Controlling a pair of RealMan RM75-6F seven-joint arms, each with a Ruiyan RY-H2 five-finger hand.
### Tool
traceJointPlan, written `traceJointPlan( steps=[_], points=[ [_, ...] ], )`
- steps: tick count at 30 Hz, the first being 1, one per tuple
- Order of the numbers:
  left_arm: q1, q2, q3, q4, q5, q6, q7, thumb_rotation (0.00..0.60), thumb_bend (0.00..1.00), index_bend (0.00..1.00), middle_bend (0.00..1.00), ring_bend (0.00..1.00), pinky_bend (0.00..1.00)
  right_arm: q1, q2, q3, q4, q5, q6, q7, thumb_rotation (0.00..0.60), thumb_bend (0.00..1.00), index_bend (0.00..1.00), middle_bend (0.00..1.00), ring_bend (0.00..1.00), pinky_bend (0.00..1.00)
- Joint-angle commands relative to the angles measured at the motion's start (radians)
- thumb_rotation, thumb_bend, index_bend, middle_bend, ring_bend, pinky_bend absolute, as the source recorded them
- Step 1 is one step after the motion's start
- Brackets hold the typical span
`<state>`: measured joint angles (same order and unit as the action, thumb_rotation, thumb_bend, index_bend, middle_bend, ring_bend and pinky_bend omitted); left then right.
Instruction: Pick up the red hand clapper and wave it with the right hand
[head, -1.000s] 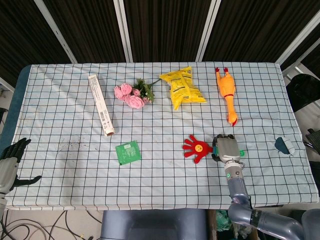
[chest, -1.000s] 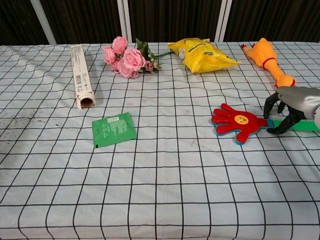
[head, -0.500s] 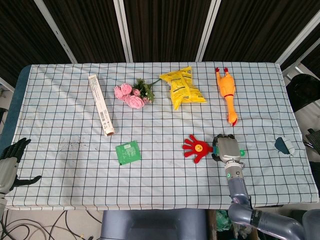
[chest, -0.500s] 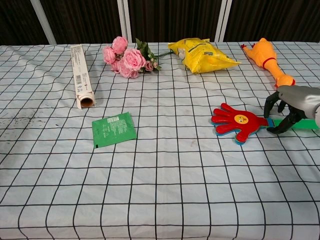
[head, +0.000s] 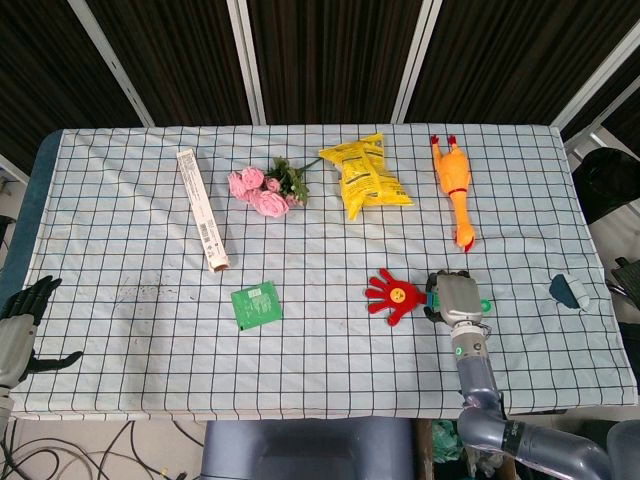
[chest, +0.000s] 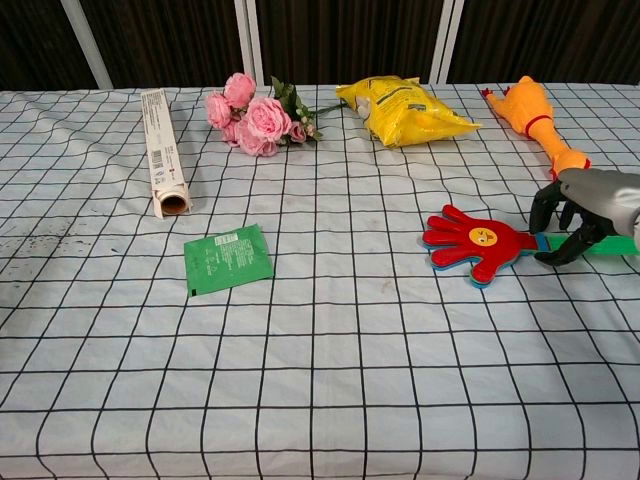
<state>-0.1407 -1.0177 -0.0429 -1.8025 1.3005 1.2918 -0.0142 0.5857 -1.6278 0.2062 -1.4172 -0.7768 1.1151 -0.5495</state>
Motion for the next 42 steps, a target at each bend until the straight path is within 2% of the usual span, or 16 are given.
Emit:
traceJointPlan(
  steps=[1,7,15,22,29,32,38,42],
  points=[
    [0.0,0.0,0.0,0.0,0.0,0.0,0.0,0.6,0.0,0.0,0.0,0.0,0.0,-0.006,0.004,0.003,-0.005,-0.011,0.003,0.017,0.6,0.37,0.61,0.37,0.36,0.29],
    [0.0,0.0,0.0,-0.001,0.0,0.0,0.0,0.6,0.0,0.0,0.0,0.0,0.0,-0.012,0.016,0.009,-0.02,-0.042,0.007,0.054,0.6,0.4,0.62,0.45,0.44,0.36],
    [0.002,0.001,0.003,-0.002,0.004,0.001,0.0,0.6,0.0,0.0,0.0,0.0,0.0,-0.028,0.031,0.011,-0.036,-0.079,0.0,0.118,0.6,0.44,0.62,0.53,0.58,0.53],
    [0.001,0.001,0.003,-0.003,0.003,-0.001,-0.003,0.6,0.0,0.0,0.0,0.0,0.0,-0.057,0.034,0.023,-0.017,-0.177,0.009,0.276,0.6,0.52,0.64,0.63,0.71,0.68],
    [0.001,0.001,0.003,-0.004,0.002,-0.004,-0.005,0.6,0.0,0.0,0.0,0.0,0.0,-0.07,0.035,0.032,-0.003,-0.251,0.014,0.386,0.6,0.61,0.7,0.73,0.83,0.82],
    [0.0,0.001,0.003,-0.006,0.001,-0.004,-0.005,0.6,0.0,0.0,0.0,0.0,0.0,-0.075,0.039,0.037,-0.008,-0.281,0.019,0.428,0.6,0.64,0.72,0.75,0.85,0.84],
    [0.001,0.001,0.003,-0.006,0.001,-0.004,-0.004,0.6,0.0,0.0,0.0,0.0,0.0,-0.082,0.05,0.055,-0.048,-0.284,0.018,0.47,0.6,0.64,0.73,0.76,0.86,0.84],
    [0.001,0.001,0.004,-0.006,0.001,-0.004,-0.003,0.6,0.0,0.0,0.0,0.0,0.0,-0.091,0.065,0.106,-0.148,-0.26,0.006,0.572,0.6,0.64,0.73,0.76,0.86,0.84]
  ],
)
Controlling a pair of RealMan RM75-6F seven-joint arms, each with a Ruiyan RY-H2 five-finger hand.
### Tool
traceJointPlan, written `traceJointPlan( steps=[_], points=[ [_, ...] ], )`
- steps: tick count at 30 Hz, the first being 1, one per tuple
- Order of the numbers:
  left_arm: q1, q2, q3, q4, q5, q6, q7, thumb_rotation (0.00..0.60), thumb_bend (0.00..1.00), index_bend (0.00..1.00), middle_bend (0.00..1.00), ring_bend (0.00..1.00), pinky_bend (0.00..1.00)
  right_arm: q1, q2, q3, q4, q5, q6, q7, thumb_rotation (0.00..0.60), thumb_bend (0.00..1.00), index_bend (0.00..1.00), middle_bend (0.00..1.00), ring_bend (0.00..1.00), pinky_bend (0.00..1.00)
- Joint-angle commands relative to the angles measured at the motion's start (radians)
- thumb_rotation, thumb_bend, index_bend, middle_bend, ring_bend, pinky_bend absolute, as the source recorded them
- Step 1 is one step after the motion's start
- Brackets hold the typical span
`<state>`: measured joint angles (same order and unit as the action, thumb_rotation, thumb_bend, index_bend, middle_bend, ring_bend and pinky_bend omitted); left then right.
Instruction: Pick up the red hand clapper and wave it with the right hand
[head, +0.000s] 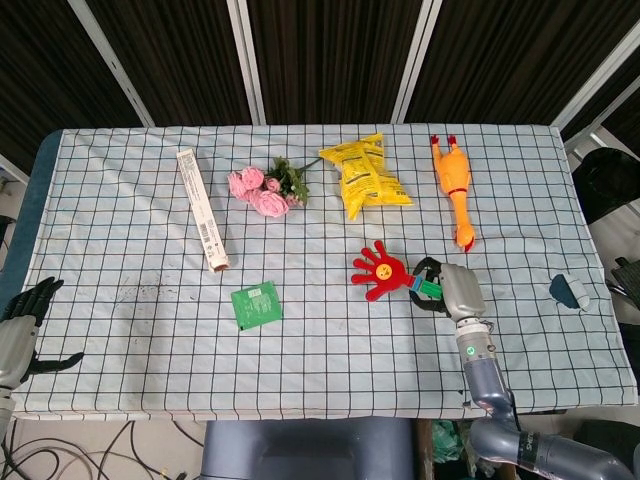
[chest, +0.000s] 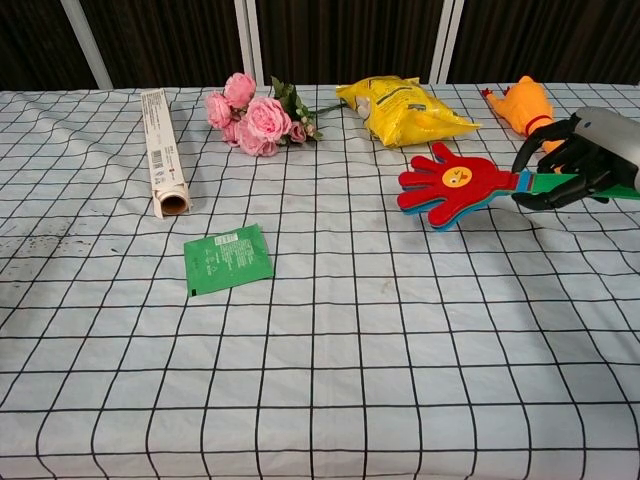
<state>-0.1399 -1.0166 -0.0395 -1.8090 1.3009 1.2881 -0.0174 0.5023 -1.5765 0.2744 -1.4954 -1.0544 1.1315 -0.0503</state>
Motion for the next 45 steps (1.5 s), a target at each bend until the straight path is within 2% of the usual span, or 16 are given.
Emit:
traceJointPlan(
  steps=[1,5,10,13,18,20,22,26,30,32,37,41,45],
  points=[
    [0.0,0.0,0.0,0.001,0.001,0.001,0.002,0.6,0.0,0.0,0.0,0.0,0.0,-0.011,0.02,0.06,-0.11,0.025,-0.019,0.125,0.6,0.64,0.73,0.76,0.86,0.84],
    [0.0,-0.002,0.0,0.002,0.001,0.002,0.004,0.6,0.0,0.0,0.0,0.0,0.0,-0.025,0.039,0.132,-0.222,0.038,-0.042,0.298,0.6,0.64,0.73,0.77,0.87,0.85],
    [0.0,-0.003,0.0,0.003,0.002,0.003,0.005,0.6,0.0,0.0,0.0,0.0,0.0,-0.04,0.052,0.193,-0.302,0.062,-0.058,0.443,0.6,0.64,0.73,0.77,0.87,0.85],
    [0.0,-0.004,0.001,0.003,0.002,0.003,0.007,0.6,0.0,0.0,0.0,0.0,0.0,-0.046,0.066,0.201,-0.324,0.076,-0.08,0.483,0.6,0.64,0.73,0.77,0.87,0.85],
    [0.0,-0.003,0.002,0.002,0.003,0.002,0.007,0.6,0.0,0.0,0.0,0.0,0.0,-0.036,0.085,0.114,-0.266,0.026,-0.1,0.372,0.6,0.64,0.73,0.77,0.87,0.86],
    [0.001,-0.003,0.002,0.003,0.003,0.003,0.006,0.6,0.0,0.0,0.0,0.0,0.0,-0.006,0.092,0.011,-0.157,-0.072,-0.099,0.169,0.6,0.64,0.73,0.77,0.87,0.86],
    [0.001,-0.001,0.001,0.002,0.003,0.003,0.003,0.6,0.0,0.0,0.0,0.0,0.0,0.018,0.087,-0.063,-0.069,-0.111,-0.104,-0.014,0.6,0.64,0.73,0.77,0.87,0.86],
    [0.001,0.001,0.002,0.001,0.004,0.001,-0.002,0.6,0.0,0.0,0.0,0.0,0.0,0.034,0.082,-0.1,-0.016,-0.117,-0.101,-0.15,0.6,0.63,0.74,0.78,0.88,0.86],
    [0.001,0.001,0.002,0.0,0.003,0.0,-0.002,0.6,0.0,0.0,0.0,0.0,0.0,0.039,0.083,-0.106,-0.003,-0.112,-0.093,-0.199,0.6,0.63,0.74,0.78,0.88,0.86],
    [0.001,0.001,0.002,0.0,0.003,-0.001,-0.002,0.6,0.0,0.0,0.0,0.0,0.0,0.036,0.087,-0.089,-0.026,-0.098,-0.087,-0.176,0.6,0.63,0.74,0.78,0.88,0.86],
    [-0.001,0.0,0.003,-0.001,0.001,-0.004,0.001,0.6,0.0,0.0,0.0,0.0,0.0,0.025,0.113,-0.003,-0.156,-0.039,-0.086,-0.017,0.6,0.63,0.74,0.78,0.88,0.86],
    [0.0,-0.001,0.003,-0.002,0.0,-0.004,0.003,0.6,0.0,0.0,0.0,0.0,0.0,0.014,0.127,0.09,-0.292,-0.02,-0.065,0.149,0.6,0.63,0.74,0.78,0.88,0.86],
    [-0.001,0.0,0.002,-0.007,-0.006,-0.007,0.0,0.6,0.0,0.0,0.0,0.0,0.0,-0.01,0.142,0.2,-0.45,0.022,-0.057,0.369,0.6,0.63,0.74,0.78,0.88,0.86]
  ],
)
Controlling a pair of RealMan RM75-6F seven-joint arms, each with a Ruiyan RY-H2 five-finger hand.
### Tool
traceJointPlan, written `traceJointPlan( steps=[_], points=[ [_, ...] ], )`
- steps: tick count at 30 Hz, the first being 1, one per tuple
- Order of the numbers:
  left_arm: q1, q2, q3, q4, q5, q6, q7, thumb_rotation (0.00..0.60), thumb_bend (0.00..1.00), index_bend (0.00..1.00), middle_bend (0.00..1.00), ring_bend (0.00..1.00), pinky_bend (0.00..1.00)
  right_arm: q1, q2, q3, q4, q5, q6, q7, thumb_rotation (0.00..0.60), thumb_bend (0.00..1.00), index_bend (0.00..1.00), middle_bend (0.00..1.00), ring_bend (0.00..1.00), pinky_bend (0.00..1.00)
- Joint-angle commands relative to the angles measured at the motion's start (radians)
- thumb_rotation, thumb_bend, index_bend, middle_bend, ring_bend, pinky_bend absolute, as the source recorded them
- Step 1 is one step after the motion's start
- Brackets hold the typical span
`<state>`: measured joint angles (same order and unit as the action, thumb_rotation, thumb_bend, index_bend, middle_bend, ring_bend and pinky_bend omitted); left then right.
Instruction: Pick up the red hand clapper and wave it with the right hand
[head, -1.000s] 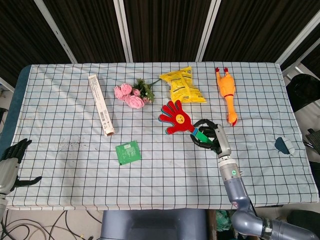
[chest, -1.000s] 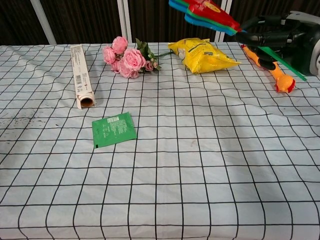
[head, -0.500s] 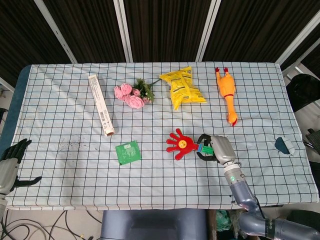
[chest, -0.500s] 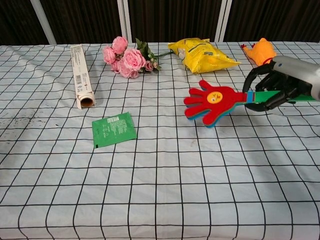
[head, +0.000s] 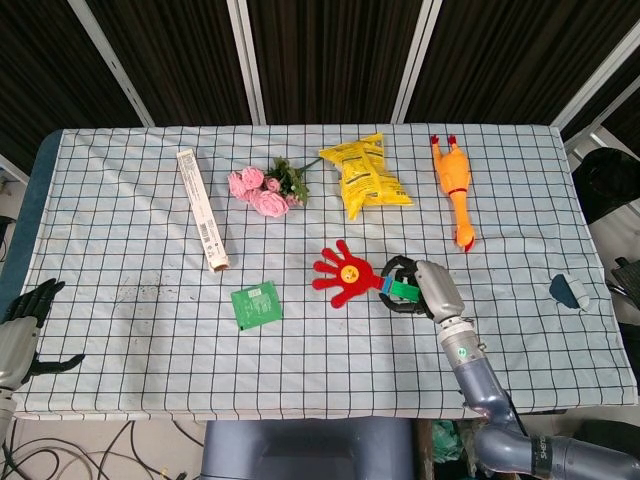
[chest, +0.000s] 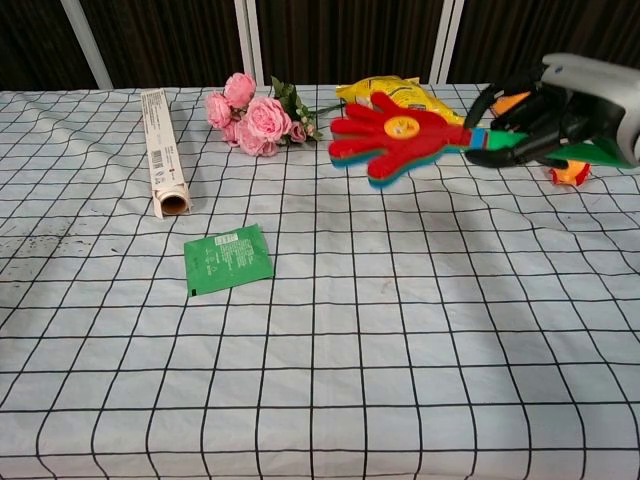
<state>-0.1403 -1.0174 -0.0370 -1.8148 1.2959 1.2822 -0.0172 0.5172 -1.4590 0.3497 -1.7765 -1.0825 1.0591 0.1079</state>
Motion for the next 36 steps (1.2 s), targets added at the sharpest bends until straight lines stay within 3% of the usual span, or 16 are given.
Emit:
traceJointPlan(
  steps=[1,4,7,11,15,19,23,27,28,36],
  points=[
    [-0.001,0.001,-0.001,-0.001,-0.002,-0.002,0.0,0.6,0.0,0.0,0.0,0.0,0.0,-0.028,0.035,0.139,-0.189,0.052,0.011,0.242,0.6,0.63,0.74,0.78,0.88,0.86],
    [-0.002,0.002,-0.001,-0.002,-0.003,-0.003,0.0,0.6,0.0,0.0,0.0,0.0,0.0,-0.033,0.052,0.141,-0.199,0.044,0.003,0.269,0.6,0.63,0.74,0.78,0.88,0.86],
    [-0.002,0.002,0.0,-0.002,-0.003,-0.005,-0.001,0.6,0.0,0.0,0.0,0.0,0.0,-0.029,0.065,0.105,-0.166,0.035,-0.011,0.225,0.6,0.63,0.74,0.78,0.88,0.86],
    [-0.002,0.002,0.0,-0.002,-0.003,-0.005,0.0,0.6,0.0,0.0,0.0,0.0,0.0,-0.003,0.074,0.005,-0.06,0.008,-0.014,0.002,0.6,0.63,0.74,0.78,0.88,0.86],
    [-0.002,0.003,-0.001,-0.003,-0.004,-0.004,-0.001,0.6,0.0,0.0,0.0,0.0,0.0,0.027,0.061,-0.067,0.015,0.065,-0.013,-0.214,0.6,0.63,0.75,0.78,0.88,0.87],
    [-0.002,0.004,-0.001,-0.003,-0.005,-0.004,-0.002,0.6,0.0,0.0,0.0,0.0,0.0,0.052,0.043,-0.096,0.048,0.134,0.021,-0.383,0.6,0.63,0.75,0.78,0.88,0.87],
    [-0.002,0.004,-0.001,-0.004,-0.006,-0.006,-0.002,0.6,0.0,0.0,0.0,0.0,0.0,0.06,0.036,-0.086,0.031,0.156,0.054,-0.425,0.6,0.63,0.75,0.78,0.88,0.87],
    [-0.003,0.005,-0.001,-0.005,-0.006,-0.008,-0.002,0.6,0.0,0.0,0.0,0.0,0.0,0.052,0.036,-0.028,-0.031,0.153,0.061,-0.305,0.6,0.63,0.75,0.78,0.88,0.87],
    [-0.002,0.005,-0.001,-0.007,-0.007,-0.008,-0.005,0.6,0.0,0.0,0.0,0.0,0.0,0.027,0.015,0.065,-0.105,0.174,0.078,-0.119,0.6,0.63,0.75,0.78,0.88,0.87],
    [-0.003,0.007,0.0,-0.009,-0.007,-0.01,-0.009,0.6,0.0,0.0,0.0,0.0,0.0,-0.049,0.001,0.231,-0.206,0.161,0.054,0.354,0.6,0.63,0.75,0.78,0.88,0.87]
  ],
)
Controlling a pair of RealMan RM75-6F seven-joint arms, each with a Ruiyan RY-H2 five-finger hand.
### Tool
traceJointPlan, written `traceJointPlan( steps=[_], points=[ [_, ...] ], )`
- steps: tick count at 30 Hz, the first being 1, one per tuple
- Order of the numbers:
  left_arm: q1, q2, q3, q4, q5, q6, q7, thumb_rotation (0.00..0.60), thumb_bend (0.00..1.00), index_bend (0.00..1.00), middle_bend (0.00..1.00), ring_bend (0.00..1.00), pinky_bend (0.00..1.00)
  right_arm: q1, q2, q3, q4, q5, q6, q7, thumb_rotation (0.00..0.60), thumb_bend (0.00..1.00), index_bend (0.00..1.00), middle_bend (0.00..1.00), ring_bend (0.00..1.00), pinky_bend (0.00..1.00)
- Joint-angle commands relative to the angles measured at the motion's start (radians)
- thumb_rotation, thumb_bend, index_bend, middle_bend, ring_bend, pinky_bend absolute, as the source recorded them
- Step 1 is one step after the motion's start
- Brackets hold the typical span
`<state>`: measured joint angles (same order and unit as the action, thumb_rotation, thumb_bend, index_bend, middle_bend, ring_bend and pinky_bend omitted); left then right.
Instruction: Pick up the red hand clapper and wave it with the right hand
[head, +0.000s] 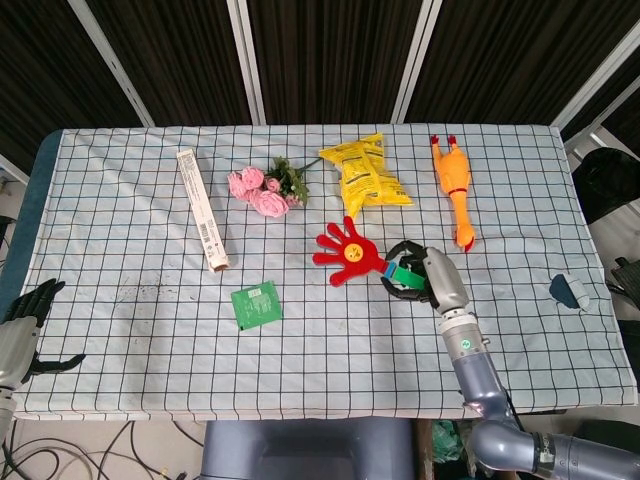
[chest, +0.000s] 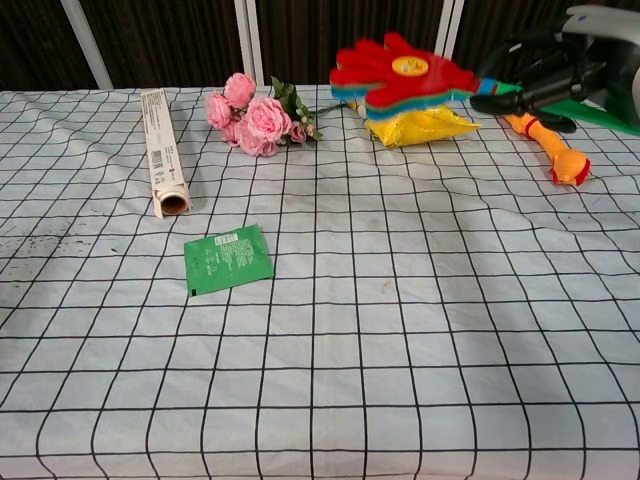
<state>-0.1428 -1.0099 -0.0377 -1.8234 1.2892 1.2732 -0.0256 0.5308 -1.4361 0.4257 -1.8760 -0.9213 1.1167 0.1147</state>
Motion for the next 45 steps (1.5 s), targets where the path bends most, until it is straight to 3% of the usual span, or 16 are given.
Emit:
traceJointPlan(
  steps=[1,5,10,16,21,26,29,32,36,37,40,45],
  points=[
    [0.0,0.0,0.0,0.0,0.0,-0.001,-0.001,0.6,0.0,0.0,0.0,0.0,0.0,-0.072,-0.026,0.174,-0.116,0.001,0.001,0.396,0.6,0.63,0.75,0.78,0.88,0.87],
    [0.0,-0.001,0.001,0.0,0.001,-0.001,-0.002,0.6,0.0,0.0,0.0,0.0,0.0,-0.103,-0.027,0.218,-0.14,-0.002,-0.009,0.546,0.6,0.63,0.75,0.78,0.88,0.87],
    [0.001,-0.001,0.001,-0.001,0.001,0.001,-0.002,0.6,0.0,0.0,0.0,0.0,0.0,-0.1,0.002,0.188,-0.115,-0.01,-0.051,0.525,0.6,0.63,0.75,0.78,0.88,0.87],
    [0.0,0.0,0.0,-0.002,-0.001,0.0,-0.002,0.6,0.0,0.0,0.0,0.0,0.0,-0.025,0.08,0.023,-0.025,-0.026,-0.12,0.15,0.6,0.62,0.75,0.79,0.89,0.87],
    [0.0,0.005,-0.001,-0.006,-0.006,-0.003,-0.01,0.6,0.0,0.0,0.0,0.0,0.0,0.071,0.119,-0.097,0.028,0.065,-0.107,-0.269,0.6,0.62,0.76,0.79,0.89,0.87],
    [-0.001,0.006,0.0,-0.008,-0.006,-0.007,-0.009,0.6,0.0,0.0,0.0,0.0,0.0,0.126,0.106,-0.169,0.052,0.113,-0.008,-0.56,0.6,0.62,0.76,0.79,0.89,0.87],
    [-0.001,0.006,-0.001,-0.008,-0.007,-0.007,-0.01,0.6,0.0,0.0,0.0,0.0,0.0,0.132,0.086,-0.176,0.051,0.128,0.034,-0.608,0.6,0.62,0.76,0.79,0.89,0.87],
    [-0.001,0.006,-0.001,-0.009,-0.008,-0.006,-0.012,0.6,0.0,0.0,0.0,0.0,0.0,0.121,0.07,-0.144,0.026,0.144,0.039,-0.532,0.6,0.62,0.76,0.79,0.89,0.87],
    [-0.001,0.007,0.0,-0.009,-0.006,-0.007,-0.011,0.6,0.0,0.0,0.0,0.0,0.0,0.065,0.06,-0.015,-0.056,0.189,-0.02,-0.202,0.6,0.61,0.76,0.79,0.89,0.87],
    [-0.001,0.007,-0.001,-0.009,-0.007,-0.007,-0.012,0.6,0.0,0.0,0.0,0.0,0.0,0.042,0.054,0.04,-0.076,0.189,-0.035,-0.073,0.6,0.61,0.76,0.79,0.89,0.87],
    [-0.001,0.007,-0.001,-0.01,-0.007,-0.006,-0.013,0.6,0.0,0.0,0.0,0.0,0.0,-0.017,0.027,0.145,-0.095,0.142,-0.036,0.194,0.6,0.61,0.76,0.79,0.89,0.87],
    [-0.001,0.007,0.0,-0.01,-0.006,-0.008,-0.012,0.6,0.0,0.0,0.0,0.0,0.0,-0.085,-0.008,0.229,-0.106,0.067,-0.021,0.479,0.6,0.61,0.76,0.79,0.89,0.87]
  ],
)
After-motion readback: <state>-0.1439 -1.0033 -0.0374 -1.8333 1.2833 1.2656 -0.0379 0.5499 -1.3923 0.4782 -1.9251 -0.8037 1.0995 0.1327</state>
